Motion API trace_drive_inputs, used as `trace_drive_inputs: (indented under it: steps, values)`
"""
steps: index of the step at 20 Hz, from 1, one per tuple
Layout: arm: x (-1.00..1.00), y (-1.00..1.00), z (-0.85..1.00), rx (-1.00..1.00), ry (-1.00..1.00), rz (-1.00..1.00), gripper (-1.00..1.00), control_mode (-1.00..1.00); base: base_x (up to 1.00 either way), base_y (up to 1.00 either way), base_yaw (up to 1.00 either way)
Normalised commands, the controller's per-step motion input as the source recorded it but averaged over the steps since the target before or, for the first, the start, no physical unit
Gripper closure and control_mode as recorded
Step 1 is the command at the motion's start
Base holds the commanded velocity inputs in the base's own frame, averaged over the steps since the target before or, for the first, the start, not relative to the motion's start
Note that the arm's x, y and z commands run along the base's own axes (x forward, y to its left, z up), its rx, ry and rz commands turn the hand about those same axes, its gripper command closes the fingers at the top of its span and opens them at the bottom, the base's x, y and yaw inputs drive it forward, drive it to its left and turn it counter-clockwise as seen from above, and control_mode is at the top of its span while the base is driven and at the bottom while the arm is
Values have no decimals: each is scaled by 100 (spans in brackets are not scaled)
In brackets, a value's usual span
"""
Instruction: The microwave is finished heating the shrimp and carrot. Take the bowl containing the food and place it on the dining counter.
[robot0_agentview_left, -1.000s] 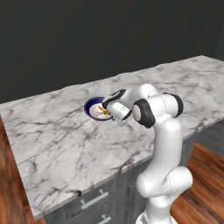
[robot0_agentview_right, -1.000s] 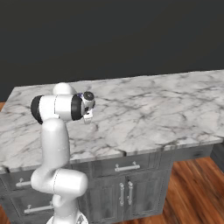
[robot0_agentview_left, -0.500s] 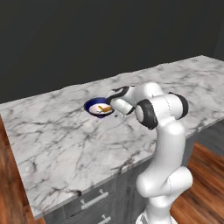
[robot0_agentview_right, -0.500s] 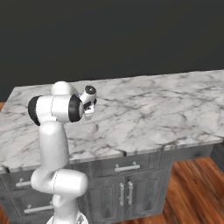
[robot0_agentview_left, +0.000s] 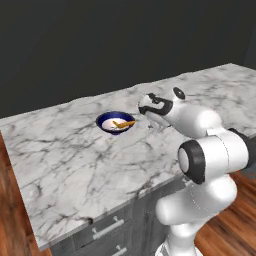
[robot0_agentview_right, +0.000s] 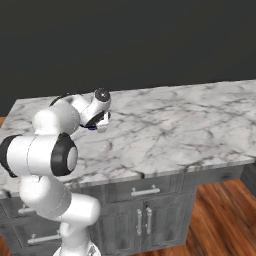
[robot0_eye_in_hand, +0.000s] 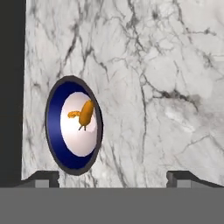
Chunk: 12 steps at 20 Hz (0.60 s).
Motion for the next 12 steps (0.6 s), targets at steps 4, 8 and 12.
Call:
trace_drive_inputs:
  steps: [4,8,12]
  values:
    - [-100,-53,100,0,-20,0,-100,-100,0,0,0]
    - [-100,-52,100,0,-22,3,-100,-100,0,0,0]
    - [-100,-47,95,-1,-26,12,-100,-100,0,0,0]
